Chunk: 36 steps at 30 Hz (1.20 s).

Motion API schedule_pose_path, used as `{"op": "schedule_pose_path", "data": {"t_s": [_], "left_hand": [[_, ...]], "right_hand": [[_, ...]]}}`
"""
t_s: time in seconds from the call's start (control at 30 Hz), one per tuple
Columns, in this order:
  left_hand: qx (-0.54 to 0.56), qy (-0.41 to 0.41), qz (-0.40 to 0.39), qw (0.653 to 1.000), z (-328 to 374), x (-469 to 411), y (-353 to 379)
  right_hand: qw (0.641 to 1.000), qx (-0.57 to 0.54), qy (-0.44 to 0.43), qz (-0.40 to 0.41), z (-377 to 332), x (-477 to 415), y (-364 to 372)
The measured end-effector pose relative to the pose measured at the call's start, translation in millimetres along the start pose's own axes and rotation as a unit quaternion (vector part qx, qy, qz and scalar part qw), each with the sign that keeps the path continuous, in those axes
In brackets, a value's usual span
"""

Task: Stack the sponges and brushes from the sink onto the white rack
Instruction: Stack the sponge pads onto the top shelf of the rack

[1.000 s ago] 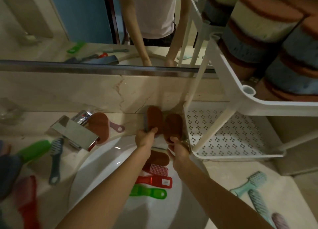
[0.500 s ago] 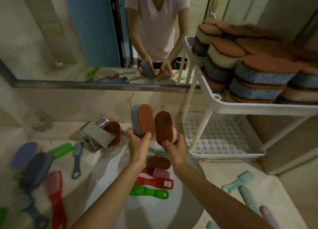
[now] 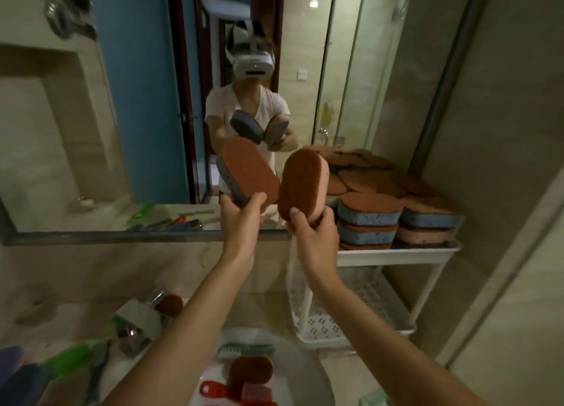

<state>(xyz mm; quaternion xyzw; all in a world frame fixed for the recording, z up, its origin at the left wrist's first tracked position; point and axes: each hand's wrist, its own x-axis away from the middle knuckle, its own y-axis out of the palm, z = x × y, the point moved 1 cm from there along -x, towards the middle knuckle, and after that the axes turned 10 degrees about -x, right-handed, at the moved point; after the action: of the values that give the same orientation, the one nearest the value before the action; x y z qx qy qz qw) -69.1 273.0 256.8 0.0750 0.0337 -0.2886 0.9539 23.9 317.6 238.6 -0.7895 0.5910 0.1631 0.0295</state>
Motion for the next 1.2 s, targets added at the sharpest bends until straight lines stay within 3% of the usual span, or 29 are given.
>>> {"op": "schedule_pose_path", "data": {"t_s": [0.13, 0.47, 0.67, 0.93, 1.2], "left_hand": [[-0.003, -0.01, -0.058, 0.998, 28, -19, 37], [-0.125, -0.112, -0.207, 0.964, 34, -68, 118], [-0.148, -0.144, -0.225, 0.952, 24, -77, 136], [-0.163, -0.139, -0.235, 0.948, 27, -77, 141], [-0.339, -0.058, -0.222, 0.912, 15, -81, 137]], "right_hand": [[1.0, 0.005, -0.013, 0.026, -40, -43, -25], [0.985, 0.091, 0.128, 0.065, -49, -162, -100], [0.971, 0.134, 0.197, 0.026, -40, -189, -110], [0.968, 0.135, 0.211, -0.011, -36, -194, -101], [0.959, 0.164, 0.229, -0.028, -47, -190, -106]]}}
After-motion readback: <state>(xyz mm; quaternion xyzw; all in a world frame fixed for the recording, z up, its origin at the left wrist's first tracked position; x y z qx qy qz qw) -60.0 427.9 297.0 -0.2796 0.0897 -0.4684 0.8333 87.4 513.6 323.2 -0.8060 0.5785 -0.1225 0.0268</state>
